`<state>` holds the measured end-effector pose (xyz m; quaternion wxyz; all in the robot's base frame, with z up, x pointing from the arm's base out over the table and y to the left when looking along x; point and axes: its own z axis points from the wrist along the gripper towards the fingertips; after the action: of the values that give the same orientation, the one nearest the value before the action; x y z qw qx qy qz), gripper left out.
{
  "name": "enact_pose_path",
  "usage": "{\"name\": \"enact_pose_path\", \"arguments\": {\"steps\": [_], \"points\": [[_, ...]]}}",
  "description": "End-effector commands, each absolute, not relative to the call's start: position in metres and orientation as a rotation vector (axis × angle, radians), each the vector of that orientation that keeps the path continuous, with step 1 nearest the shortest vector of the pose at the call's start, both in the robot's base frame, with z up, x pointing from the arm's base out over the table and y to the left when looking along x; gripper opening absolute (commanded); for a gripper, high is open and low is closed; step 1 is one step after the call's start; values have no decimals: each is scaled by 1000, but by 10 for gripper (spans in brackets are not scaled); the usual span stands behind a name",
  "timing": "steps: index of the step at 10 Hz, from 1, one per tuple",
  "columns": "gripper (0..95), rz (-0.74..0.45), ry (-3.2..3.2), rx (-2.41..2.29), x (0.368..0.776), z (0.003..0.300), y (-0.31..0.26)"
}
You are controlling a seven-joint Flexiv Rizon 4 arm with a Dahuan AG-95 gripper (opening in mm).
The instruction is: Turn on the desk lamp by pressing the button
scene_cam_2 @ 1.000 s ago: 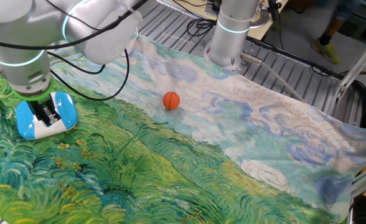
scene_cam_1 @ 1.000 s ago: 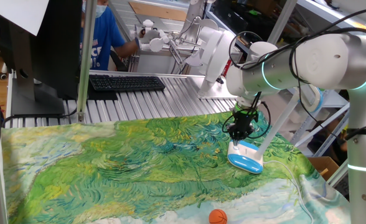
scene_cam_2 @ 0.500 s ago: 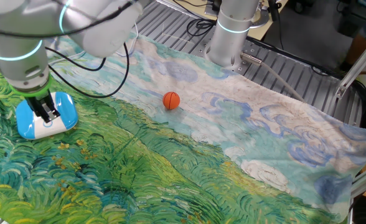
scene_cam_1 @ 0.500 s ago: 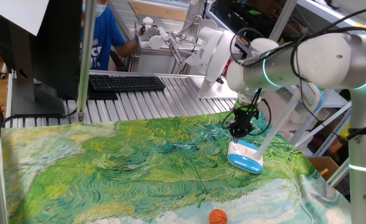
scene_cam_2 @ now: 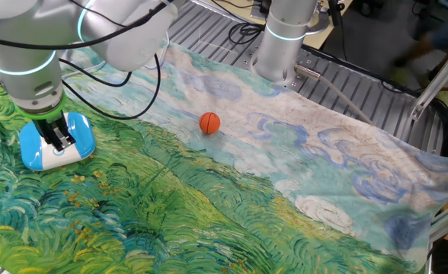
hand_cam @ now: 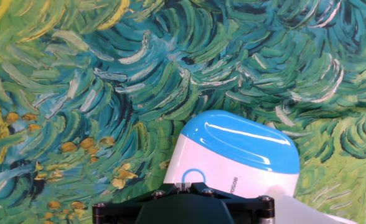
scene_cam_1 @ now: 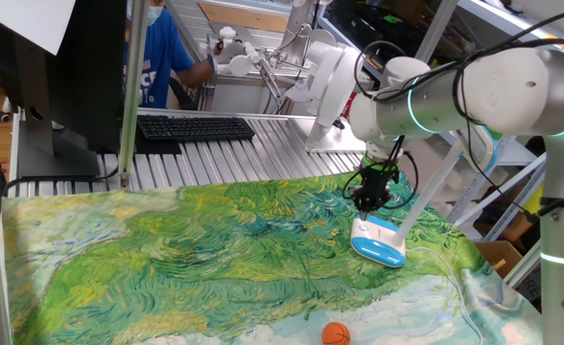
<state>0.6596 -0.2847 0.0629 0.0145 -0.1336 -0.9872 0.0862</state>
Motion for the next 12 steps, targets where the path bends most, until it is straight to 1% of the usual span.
{"name": "enact_pose_path", "arguments": {"steps": [1, 12], "points": [[0, 274, -3080, -417, 660, 59, -285], [0, 271, -3100, -390, 663, 48, -291]]}}
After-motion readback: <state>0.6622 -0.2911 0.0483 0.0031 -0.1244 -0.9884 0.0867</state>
